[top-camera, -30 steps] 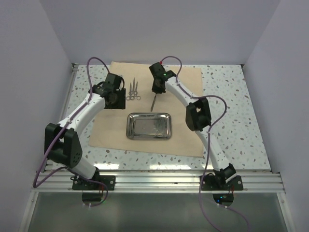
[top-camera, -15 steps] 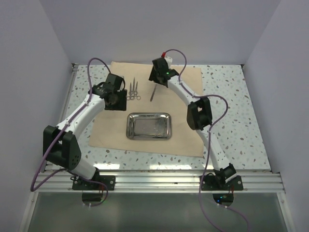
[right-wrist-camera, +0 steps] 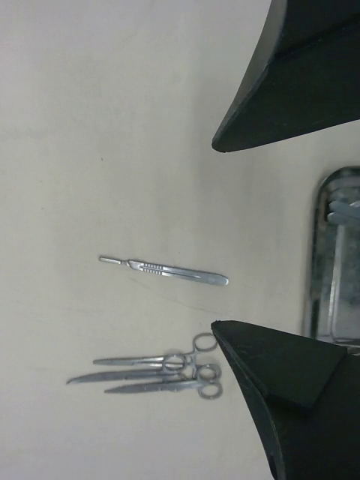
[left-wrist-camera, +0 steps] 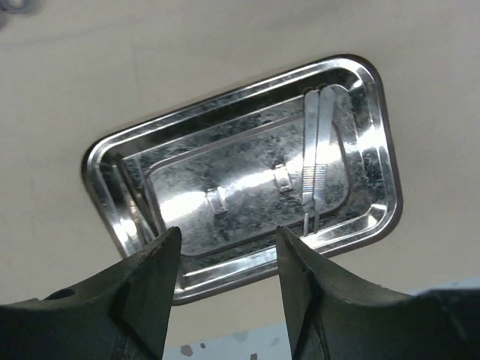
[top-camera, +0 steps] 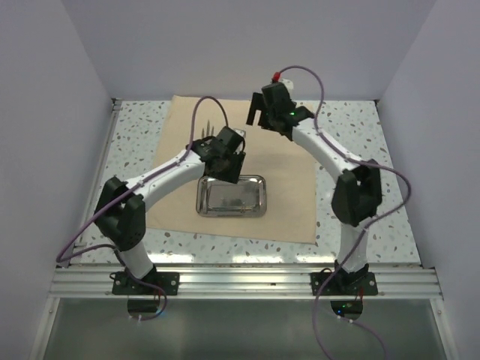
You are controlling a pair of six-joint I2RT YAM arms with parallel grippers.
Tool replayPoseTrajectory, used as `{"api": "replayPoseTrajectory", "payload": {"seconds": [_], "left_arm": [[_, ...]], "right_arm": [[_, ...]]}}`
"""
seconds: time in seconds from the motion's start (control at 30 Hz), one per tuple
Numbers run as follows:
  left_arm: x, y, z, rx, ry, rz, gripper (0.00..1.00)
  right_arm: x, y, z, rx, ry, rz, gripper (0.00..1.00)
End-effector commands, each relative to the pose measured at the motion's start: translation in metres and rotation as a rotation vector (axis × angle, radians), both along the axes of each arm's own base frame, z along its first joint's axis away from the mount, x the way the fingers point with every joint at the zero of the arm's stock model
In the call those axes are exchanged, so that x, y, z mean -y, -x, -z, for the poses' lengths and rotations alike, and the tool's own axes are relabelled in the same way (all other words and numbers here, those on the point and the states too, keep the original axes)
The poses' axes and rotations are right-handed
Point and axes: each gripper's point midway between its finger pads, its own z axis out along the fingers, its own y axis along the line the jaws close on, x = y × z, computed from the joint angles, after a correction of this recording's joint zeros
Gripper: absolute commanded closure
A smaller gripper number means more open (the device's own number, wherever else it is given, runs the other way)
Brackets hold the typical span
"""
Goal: Open and lay out the surgical kit
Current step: Pick up the medical item from the container.
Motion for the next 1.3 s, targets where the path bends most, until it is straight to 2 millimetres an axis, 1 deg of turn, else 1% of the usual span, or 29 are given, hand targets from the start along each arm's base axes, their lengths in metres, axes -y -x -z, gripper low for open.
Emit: {"api": "replayPoseTrajectory", "payload": {"seconds": [0.0,0.03,0.07,0.1,0.13,0.17,0.2,0.23,0.27,0.3,0.33,0.37,0.4,0.47,0.53,0.7,0.9,1.07,1.13,1.2,1.27], "left_arm": [[0.034,0.003,0.014,-0.007,0.045,0.012,0.43],[0.041,0.012,0.024,-0.026,0.034,0.033,0.44],[0.046,0.015,0.030,-0.026,0.036,0.039,0.44],[0.050,0.019,0.035,-0.031,0.033,0.037,0.44],[0.050,0.025,0.045,-0.047,0.020,0.041,0.44],[0.057,0.030,0.053,-0.051,0.016,0.056,0.44],[0.058,0.033,0.058,-0.059,0.010,0.050,0.44],[0.058,0.036,0.064,-0.067,-0.001,0.051,0.44],[0.061,0.039,0.069,-0.072,-0.006,0.051,0.45],[0.062,0.040,0.072,-0.075,-0.013,0.050,0.45],[0.063,0.041,0.075,-0.076,-0.015,0.050,0.45],[0.065,0.043,0.079,-0.081,-0.025,0.053,0.46],[0.066,0.041,0.080,-0.077,-0.027,0.045,0.46],[0.064,0.043,0.087,-0.086,-0.049,0.036,0.48],[0.061,0.042,0.091,-0.084,-0.068,0.013,0.49],[0.055,0.046,0.105,-0.110,-0.107,-0.019,0.51],[0.056,0.057,0.115,-0.134,-0.121,-0.016,0.53],[0.064,0.069,0.117,-0.149,-0.127,0.008,0.54],[0.062,0.073,0.121,-0.159,-0.136,0.005,0.54],[0.061,0.077,0.123,-0.169,-0.139,0.002,0.57],[0.057,0.080,0.127,-0.179,-0.149,-0.003,0.61]], "right_arm": [[0.064,0.037,-0.095,0.164,0.006,0.083,0.02],[0.079,0.057,-0.118,0.193,-0.006,0.097,0.02],[0.094,0.069,-0.121,0.194,-0.001,0.114,0.02],[0.104,0.085,-0.102,0.148,0.029,0.113,0.02],[0.114,0.102,-0.120,0.183,0.025,0.116,0.02],[0.124,0.114,-0.117,0.164,0.045,0.122,0.02],[0.130,0.125,-0.103,0.130,0.065,0.122,0.02],[0.135,0.137,-0.103,0.119,0.074,0.123,0.02],[0.140,0.148,-0.111,0.137,0.066,0.126,0.02],[0.145,0.157,-0.102,0.118,0.073,0.126,0.02],[0.147,0.164,-0.100,0.110,0.074,0.122,0.02],[0.150,0.171,-0.106,0.125,0.066,0.125,0.02],[0.154,0.178,-0.099,0.104,0.077,0.125,0.02],[0.158,0.185,-0.098,0.098,0.083,0.129,0.02],[0.163,0.192,-0.101,0.101,0.095,0.133,0.02],[0.172,0.201,-0.106,0.113,0.118,0.133,0.02],[0.177,0.206,-0.104,0.108,0.135,0.140,0.02],[0.179,0.208,-0.100,0.094,0.142,0.143,0.02],[0.181,0.208,-0.099,0.092,0.146,0.148,0.02],[0.182,0.208,-0.099,0.093,0.148,0.151,0.02],[0.183,0.209,-0.097,0.090,0.150,0.152,0.02]]}}
